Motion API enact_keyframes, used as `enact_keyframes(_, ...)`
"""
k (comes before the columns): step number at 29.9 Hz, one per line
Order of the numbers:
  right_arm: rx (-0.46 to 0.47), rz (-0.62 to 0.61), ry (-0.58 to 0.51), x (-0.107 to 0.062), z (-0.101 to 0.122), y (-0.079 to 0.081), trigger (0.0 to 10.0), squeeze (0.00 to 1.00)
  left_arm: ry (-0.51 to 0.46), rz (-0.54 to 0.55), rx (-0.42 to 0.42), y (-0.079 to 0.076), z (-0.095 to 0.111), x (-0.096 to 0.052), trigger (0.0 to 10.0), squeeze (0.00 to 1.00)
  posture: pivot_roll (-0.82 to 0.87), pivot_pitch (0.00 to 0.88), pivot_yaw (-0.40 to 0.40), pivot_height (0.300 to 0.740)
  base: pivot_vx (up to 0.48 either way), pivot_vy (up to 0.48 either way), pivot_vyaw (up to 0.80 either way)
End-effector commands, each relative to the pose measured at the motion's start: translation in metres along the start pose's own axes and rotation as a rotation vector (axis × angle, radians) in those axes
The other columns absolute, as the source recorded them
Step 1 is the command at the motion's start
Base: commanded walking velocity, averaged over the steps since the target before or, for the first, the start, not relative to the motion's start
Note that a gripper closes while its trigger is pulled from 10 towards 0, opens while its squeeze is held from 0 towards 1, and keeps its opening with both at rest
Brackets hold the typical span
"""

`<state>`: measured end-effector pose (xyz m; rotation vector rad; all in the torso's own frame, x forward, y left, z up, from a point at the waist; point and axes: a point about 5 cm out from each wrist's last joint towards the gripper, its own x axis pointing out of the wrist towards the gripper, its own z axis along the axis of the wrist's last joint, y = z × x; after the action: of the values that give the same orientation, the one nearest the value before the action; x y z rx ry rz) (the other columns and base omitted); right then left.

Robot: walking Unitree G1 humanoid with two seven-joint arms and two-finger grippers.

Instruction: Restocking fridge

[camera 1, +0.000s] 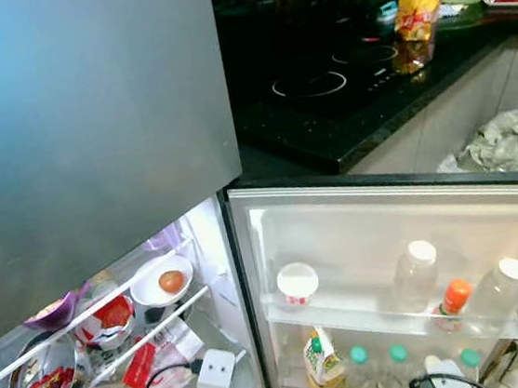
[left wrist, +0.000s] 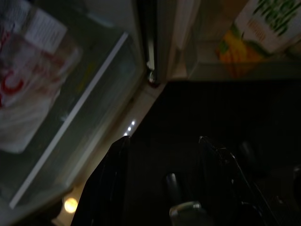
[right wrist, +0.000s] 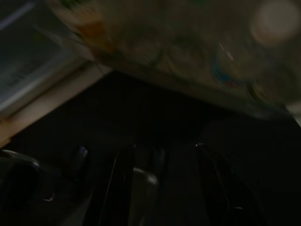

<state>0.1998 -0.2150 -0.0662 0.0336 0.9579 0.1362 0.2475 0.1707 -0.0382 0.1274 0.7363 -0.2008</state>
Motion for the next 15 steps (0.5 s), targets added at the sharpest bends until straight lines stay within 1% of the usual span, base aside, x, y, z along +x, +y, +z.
enact_keyframes(1, -0.022, -0.005, 0.045, -0.001, -0.013, 0.001, 10.0, 0.0, 0.048, 0.022, -0.028, 0.005, -0.017, -0.004, 10.0, 0.0, -0.07, 0.057, 0.033, 0.74, 0.0, 0.0, 0.0)
enact_keyframes(3, -0.05, -0.001, 0.058, -0.001, -0.018, 0.002, 10.0, 0.0, 0.055, 0.021, -0.039, 0.005, -0.022, -0.005, 10.0, 0.0, -0.07, 0.054, 0.031, 0.74, 0.0, 0.0, 0.0)
enact_keyframes(6, -0.069, -0.029, 0.052, -0.001, -0.019, 0.001, 10.0, 0.0, 0.056, 0.02, -0.048, 0.005, -0.026, -0.006, 10.0, 0.0, -0.07, 0.046, 0.015, 0.74, 0.0, 0.0, 0.0)
enact_keyframes(7, -0.084, -0.035, 0.043, 0.0, -0.016, 0.0, 10.0, 0.0, 0.059, 0.028, -0.057, 0.005, -0.027, -0.006, 10.0, 0.0, -0.06, 0.023, -0.003, 0.74, 0.0, 0.0, 0.0)
enact_keyframes(10, -0.096, -0.039, 0.031, 0.0, -0.013, 0.0, 10.0, 0.0, 0.063, 0.038, -0.064, 0.006, -0.028, -0.005, 10.0, 0.0, -0.05, 0.006, -0.009, 0.74, 0.0, 0.0, 0.0)
enact_keyframes(11, -0.102, -0.046, 0.017, 0.001, -0.008, -0.001, 10.0, 0.0, 0.069, 0.049, -0.064, 0.006, -0.027, -0.005, 10.0, 0.0, -0.04, 0.0, -0.02, 0.74, 0.0, 0.0, 0.0)
enact_keyframes(13, -0.074, -0.06, -0.016, 0.002, 0.003, -0.001, 10.0, 0.0, 0.063, 0.07, -0.085, 0.008, -0.022, -0.002, 10.0, 0.0, -0.03, 0.0, -0.02, 0.74, 0.0, 0.0, 0.0)
enact_keyframes(15, -0.074, -0.06, -0.016, 0.002, 0.003, -0.001, 10.0, 0.0, 0.063, 0.07, -0.085, 0.008, -0.022, -0.002, 10.0, 0.0, -0.03, 0.0, -0.02, 0.74, 0.0, 0.0, 0.0)
